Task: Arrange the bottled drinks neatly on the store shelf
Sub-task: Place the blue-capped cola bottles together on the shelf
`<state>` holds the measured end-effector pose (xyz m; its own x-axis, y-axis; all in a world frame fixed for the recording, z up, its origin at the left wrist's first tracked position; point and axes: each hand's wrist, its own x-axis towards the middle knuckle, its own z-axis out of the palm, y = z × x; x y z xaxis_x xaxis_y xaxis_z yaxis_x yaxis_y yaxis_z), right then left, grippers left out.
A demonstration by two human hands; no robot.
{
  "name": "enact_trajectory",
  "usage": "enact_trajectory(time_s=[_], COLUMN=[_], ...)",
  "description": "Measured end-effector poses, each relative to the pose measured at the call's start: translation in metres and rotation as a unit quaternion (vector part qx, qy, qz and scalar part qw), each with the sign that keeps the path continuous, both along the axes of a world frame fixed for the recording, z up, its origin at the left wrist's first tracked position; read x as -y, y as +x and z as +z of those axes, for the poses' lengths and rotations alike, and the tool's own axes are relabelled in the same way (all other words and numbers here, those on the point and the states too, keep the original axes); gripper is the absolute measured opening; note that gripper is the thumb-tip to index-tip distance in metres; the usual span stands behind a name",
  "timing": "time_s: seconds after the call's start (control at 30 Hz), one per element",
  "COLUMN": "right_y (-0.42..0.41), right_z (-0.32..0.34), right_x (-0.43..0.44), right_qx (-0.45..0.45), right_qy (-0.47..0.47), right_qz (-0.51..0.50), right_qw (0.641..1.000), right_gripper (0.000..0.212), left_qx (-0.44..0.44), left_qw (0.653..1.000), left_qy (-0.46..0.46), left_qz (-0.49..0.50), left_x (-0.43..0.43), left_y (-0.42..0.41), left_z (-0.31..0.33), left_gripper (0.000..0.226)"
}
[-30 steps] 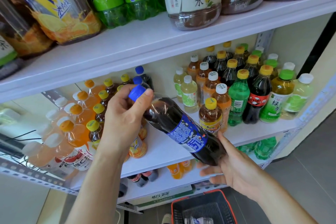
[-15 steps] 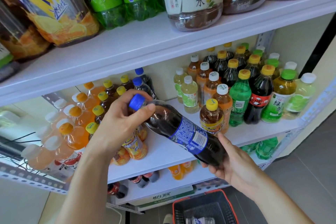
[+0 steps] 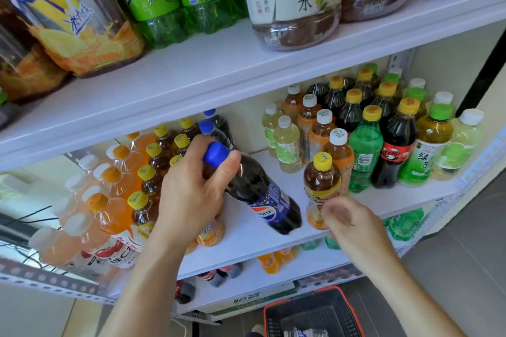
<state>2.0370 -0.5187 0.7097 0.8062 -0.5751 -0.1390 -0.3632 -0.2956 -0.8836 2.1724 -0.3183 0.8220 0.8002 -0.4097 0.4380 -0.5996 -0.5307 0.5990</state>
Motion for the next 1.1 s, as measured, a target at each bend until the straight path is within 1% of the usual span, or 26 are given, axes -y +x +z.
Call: enact_trajectory(time_s=[0.03, 0.1, 0.13, 0.3, 0.4, 0.47, 0.57, 0.77, 0.9, 1.0, 1.1], right_y=[-0.001, 0.0, 0.002, 0.013, 0.023, 0.028, 0.032, 0.032, 0.029, 0.028, 0.027], right_z=[0.003, 0.01, 0.013, 0.026, 0.029, 0.028, 0.025, 0.013, 0.009, 0.01, 0.011], right_x=[0.003, 0.007, 0.008, 0.009, 0.01, 0.01, 0.008, 0.012, 0.013, 0.013, 0.014], right_qx=[0.038, 0.093, 0.107, 0.119, 0.075, 0.039, 0.03, 0.079, 0.093, 0.098, 0.105], right_qy=[-0.047, -0.103, -0.125, -0.236, -0.3, -0.322, -0.337, -0.305, -0.307, -0.3, -0.292], right_qz=[-0.02, -0.039, -0.039, -0.022, 0.015, 0.017, 0.008, 0.006, 0.021, 0.024, 0.02], right_qw=[0.998, 0.99, 0.986, 0.964, 0.951, 0.946, 0.941, 0.949, 0.947, 0.949, 0.95], right_gripper=[0.002, 0.014, 0.019, 0.052, 0.066, 0.066, 0.067, 0.068, 0.069, 0.07, 0.072], left_qx=[0.043, 0.116, 0.126, 0.093, 0.084, 0.078, 0.053, -0.066, -0.141, -0.165, -0.188], left_qw=[0.999, 0.989, 0.986, 0.973, 0.967, 0.958, 0.953, 0.968, 0.962, 0.96, 0.958], left_qy=[0.029, 0.084, 0.105, 0.196, 0.227, 0.261, 0.285, 0.219, 0.214, 0.213, 0.202], left_qz=[0.012, 0.025, 0.033, 0.078, 0.085, 0.094, 0.093, 0.106, 0.091, 0.079, 0.075], left_x=[0.004, 0.015, 0.022, 0.062, 0.088, 0.102, 0.115, 0.13, 0.134, 0.135, 0.132], left_y=[0.003, 0.014, 0.022, 0.079, 0.109, 0.126, 0.145, 0.162, 0.163, 0.166, 0.166], left_z=[-0.001, -0.005, -0.008, -0.03, -0.043, -0.05, -0.054, -0.049, -0.052, -0.053, -0.05], left_gripper=[0.035, 0.04, 0.04, 0.038, 0.035, 0.035, 0.035, 0.041, 0.05, 0.057, 0.058])
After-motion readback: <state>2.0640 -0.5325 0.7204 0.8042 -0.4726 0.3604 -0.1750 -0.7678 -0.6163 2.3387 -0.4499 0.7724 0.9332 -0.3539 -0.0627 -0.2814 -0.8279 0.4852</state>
